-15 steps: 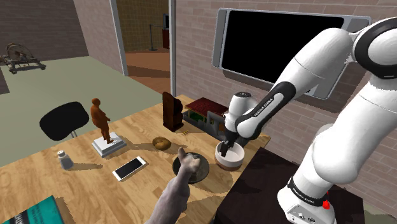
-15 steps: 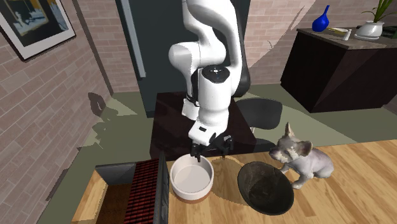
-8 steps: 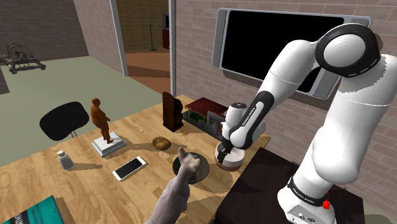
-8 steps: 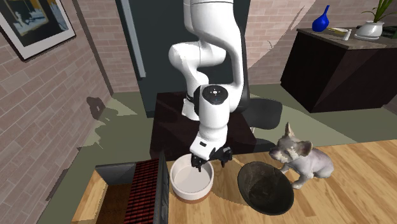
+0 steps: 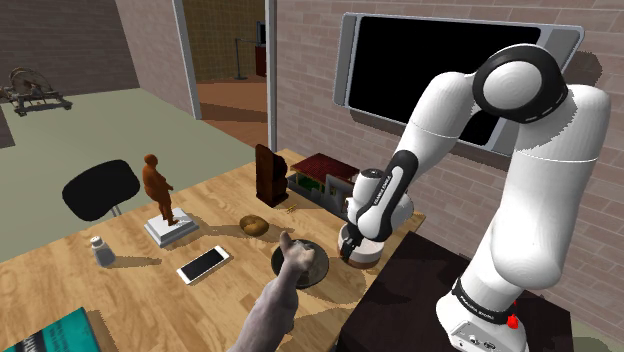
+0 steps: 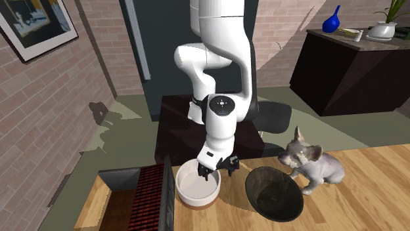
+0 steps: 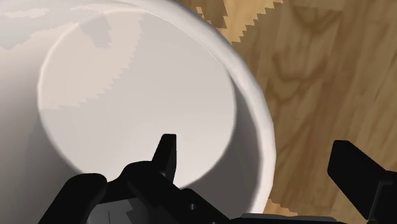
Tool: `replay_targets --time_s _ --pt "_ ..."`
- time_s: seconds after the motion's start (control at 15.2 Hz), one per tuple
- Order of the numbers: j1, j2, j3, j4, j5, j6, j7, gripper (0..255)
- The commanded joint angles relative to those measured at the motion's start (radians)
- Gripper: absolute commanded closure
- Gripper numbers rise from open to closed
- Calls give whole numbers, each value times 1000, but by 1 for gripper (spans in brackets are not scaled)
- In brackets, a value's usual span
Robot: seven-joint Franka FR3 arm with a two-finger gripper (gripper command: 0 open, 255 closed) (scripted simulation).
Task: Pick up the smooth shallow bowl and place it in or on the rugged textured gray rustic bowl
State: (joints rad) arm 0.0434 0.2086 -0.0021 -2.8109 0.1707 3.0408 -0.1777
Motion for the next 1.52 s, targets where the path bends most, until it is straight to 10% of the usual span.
replay_targets --time_s 0.0,0.13,0.2,1.45 --pt "-1 1 1 1 1 1 -1 0" --pt "-1 1 0 0 0 1 0 0" --pt "-1 1 0 0 0 1 0 255" --pt "41 -209 -67 -33 -108 -176 83 255"
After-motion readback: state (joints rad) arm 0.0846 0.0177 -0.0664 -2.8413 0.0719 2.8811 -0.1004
